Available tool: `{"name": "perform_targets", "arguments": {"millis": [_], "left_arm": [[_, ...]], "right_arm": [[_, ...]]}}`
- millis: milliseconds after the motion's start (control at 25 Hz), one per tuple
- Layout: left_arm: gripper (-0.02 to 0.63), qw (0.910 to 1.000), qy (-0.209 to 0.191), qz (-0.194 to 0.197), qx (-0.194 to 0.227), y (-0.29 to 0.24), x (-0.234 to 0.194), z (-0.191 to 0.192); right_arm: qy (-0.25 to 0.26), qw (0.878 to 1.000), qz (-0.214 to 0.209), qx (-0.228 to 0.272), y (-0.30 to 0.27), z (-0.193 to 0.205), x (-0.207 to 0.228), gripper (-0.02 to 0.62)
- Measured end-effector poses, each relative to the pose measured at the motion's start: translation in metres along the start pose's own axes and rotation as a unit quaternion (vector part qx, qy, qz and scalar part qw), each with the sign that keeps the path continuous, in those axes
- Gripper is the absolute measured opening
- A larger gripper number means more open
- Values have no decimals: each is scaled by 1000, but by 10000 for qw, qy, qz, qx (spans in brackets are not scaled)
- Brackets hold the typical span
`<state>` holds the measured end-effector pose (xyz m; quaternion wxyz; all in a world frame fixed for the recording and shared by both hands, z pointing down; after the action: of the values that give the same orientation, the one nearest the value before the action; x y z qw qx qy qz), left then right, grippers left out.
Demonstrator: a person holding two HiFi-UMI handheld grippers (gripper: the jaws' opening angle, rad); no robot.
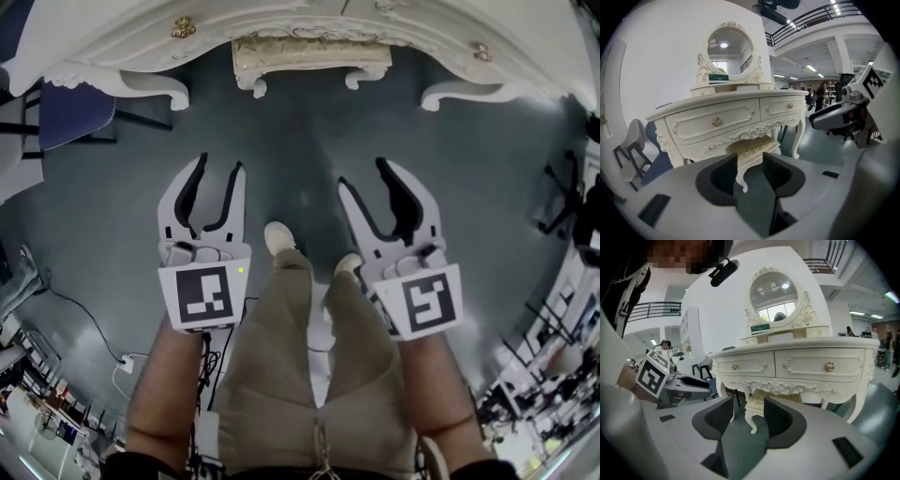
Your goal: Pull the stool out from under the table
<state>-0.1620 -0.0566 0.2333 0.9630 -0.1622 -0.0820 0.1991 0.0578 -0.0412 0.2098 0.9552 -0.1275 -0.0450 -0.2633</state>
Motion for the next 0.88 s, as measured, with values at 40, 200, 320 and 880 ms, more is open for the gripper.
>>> {"name": "perform_targets", "arguments": {"millis": [40, 200, 320, 880], "left_arm": [[153, 10000, 2, 25, -12, -3, -2, 2], [153, 9994, -220, 214, -169, -20, -5, 11], [158, 9984, -409, 293, -264, -39, -13, 25], [175, 9968, -320, 34, -738, -133, -22, 84]], "right_arm": [[36, 10000, -14, 6, -3, -1, 0, 183], [225, 9997, -35, -103, -15, 4, 11, 183], [490, 9986, -107, -165, -32, 21, 22, 184], [1375, 9855, -329, -943, -107, 99, 110, 198]]}}
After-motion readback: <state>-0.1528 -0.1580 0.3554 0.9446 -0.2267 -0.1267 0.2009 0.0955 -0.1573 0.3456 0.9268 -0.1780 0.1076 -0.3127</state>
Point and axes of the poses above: the fingertips, and each gripper's own axes: y backward along the fingers, x to its right, z out of its underside, the point moved 8 cm from there along y, backward along the fingers, and after that the axes turned 14 degrees about x, right-handed, at the moved point
